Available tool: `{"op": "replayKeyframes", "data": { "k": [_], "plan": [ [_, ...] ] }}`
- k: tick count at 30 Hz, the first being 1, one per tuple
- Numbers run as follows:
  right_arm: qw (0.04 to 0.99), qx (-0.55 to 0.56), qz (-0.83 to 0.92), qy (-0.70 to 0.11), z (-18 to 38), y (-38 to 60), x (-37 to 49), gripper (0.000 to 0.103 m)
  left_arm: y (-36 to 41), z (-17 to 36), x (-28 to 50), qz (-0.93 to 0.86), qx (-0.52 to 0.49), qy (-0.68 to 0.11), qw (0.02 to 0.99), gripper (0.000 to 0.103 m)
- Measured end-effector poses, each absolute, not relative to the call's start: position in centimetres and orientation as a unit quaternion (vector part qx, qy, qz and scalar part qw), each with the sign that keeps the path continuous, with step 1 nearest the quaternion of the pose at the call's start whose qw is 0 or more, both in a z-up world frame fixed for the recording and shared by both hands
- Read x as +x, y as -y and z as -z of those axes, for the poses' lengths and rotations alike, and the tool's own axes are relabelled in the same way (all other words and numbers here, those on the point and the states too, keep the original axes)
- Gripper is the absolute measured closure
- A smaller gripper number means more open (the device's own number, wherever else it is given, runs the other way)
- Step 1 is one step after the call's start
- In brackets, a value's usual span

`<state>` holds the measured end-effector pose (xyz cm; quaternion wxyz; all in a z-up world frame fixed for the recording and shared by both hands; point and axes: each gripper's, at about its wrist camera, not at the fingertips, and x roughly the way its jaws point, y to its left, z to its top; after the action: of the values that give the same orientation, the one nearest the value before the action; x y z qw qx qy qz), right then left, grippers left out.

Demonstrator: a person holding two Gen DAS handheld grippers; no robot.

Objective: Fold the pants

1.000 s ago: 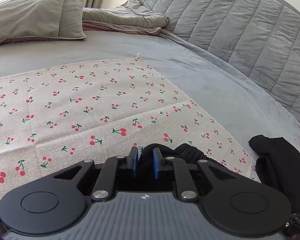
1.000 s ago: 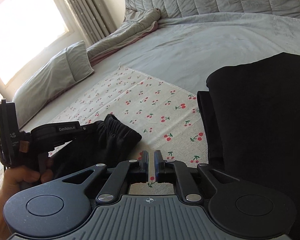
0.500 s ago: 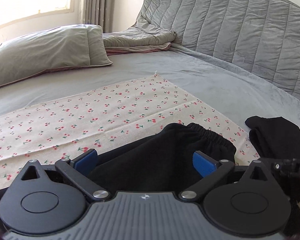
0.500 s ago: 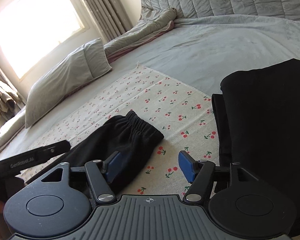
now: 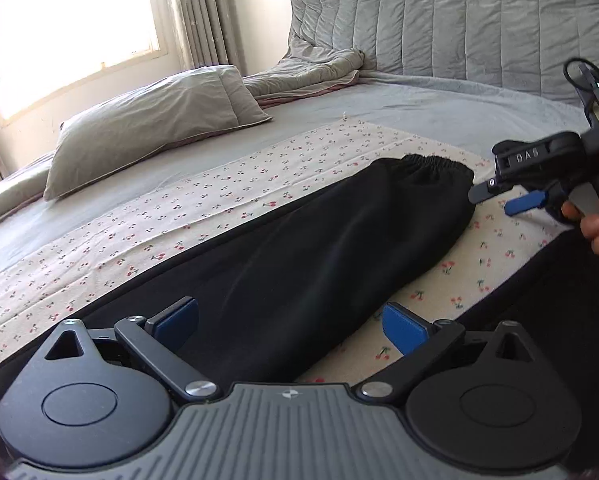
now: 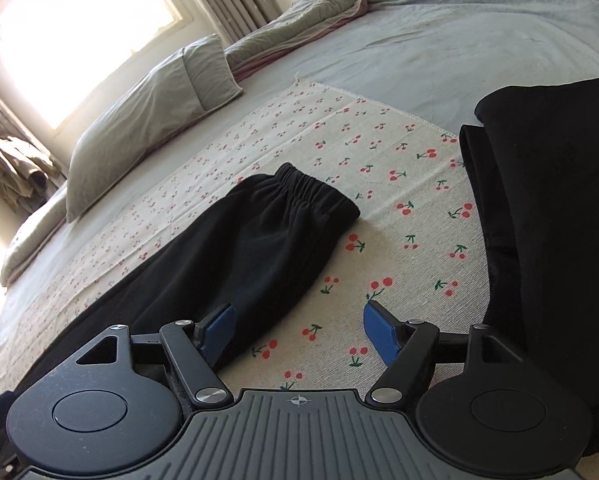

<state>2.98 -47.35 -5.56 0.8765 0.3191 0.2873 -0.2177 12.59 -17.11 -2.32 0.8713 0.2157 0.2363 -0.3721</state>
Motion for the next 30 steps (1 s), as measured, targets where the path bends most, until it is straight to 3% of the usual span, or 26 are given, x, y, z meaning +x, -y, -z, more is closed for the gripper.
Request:
{"op": "replayKeyframes", "data": {
  "k": [5, 7, 8, 9, 10, 14, 16, 17, 18, 20, 24, 28, 30],
  "plan": [
    [0.888, 0.299, 0.219, -0.272, 6.1, 46.7, 4.4, 0.035, 17.6, 4.0, 12.9, 0.372, 0.274, -0.244, 0.853, 0.028],
    [0.893, 0.292, 0.220, -0.261, 6.4, 46.5, 4.9, 0.056, 17.9, 4.5, 13.6, 0.366, 0.286, -0.241, 0.852, 0.047],
    [0.893, 0.295, 0.216, -0.260, 6.5, 46.6, 5.1, 0.085, 17.8, 4.4, 14.3, 0.367, 0.277, -0.252, 0.852, 0.065],
    [0.891, 0.305, 0.214, -0.259, 6.5, 46.8, 5.1, 0.097, 17.5, 4.1, 15.1, 0.372, 0.254, -0.265, 0.852, 0.081],
    [0.887, 0.320, 0.218, -0.250, 6.1, 46.9, 4.9, 0.097, 17.1, 3.6, 15.7, 0.374, 0.229, -0.273, 0.856, 0.084],
    [0.893, 0.314, 0.237, -0.219, 3.3, 47.0, 3.8, 0.100, 15.5, 1.4, 16.9, 0.404, 0.174, -0.275, 0.855, 0.080],
    [0.884, 0.300, 0.256, -0.251, 3.7, 47.3, 4.3, 0.100, 15.0, 0.8, 17.2, 0.416, 0.179, -0.275, 0.848, 0.061],
    [0.875, 0.298, 0.264, -0.275, 4.4, 47.5, 4.8, 0.100, 14.5, 0.7, 17.4, 0.408, 0.189, -0.266, 0.853, 0.041],
    [0.864, 0.302, 0.269, -0.300, 5.5, 47.7, 5.3, 0.099, 14.0, 0.7, 17.5, 0.396, 0.200, -0.255, 0.859, 0.029],
    [0.864, 0.301, 0.269, -0.302, 6.2, 47.7, 5.3, 0.098, 13.0, 0.8, 18.7, 0.372, 0.219, -0.249, 0.867, 0.028],
    [0.869, 0.284, 0.271, -0.301, 5.5, 47.2, 5.2, 0.080, 11.7, 1.7, 23.4, 0.308, 0.252, -0.265, 0.878, 0.028],
    [0.869, 0.286, 0.268, -0.303, 5.7, 47.3, 5.2, 0.077, 10.9, 3.4, 28.7, 0.265, 0.266, -0.296, 0.878, 0.028],
    [0.870, 0.293, 0.261, -0.300, 5.7, 47.5, 5.2, 0.070, 10.6, 4.2, 31.1, 0.251, 0.263, -0.313, 0.877, 0.028]
  ]
}}
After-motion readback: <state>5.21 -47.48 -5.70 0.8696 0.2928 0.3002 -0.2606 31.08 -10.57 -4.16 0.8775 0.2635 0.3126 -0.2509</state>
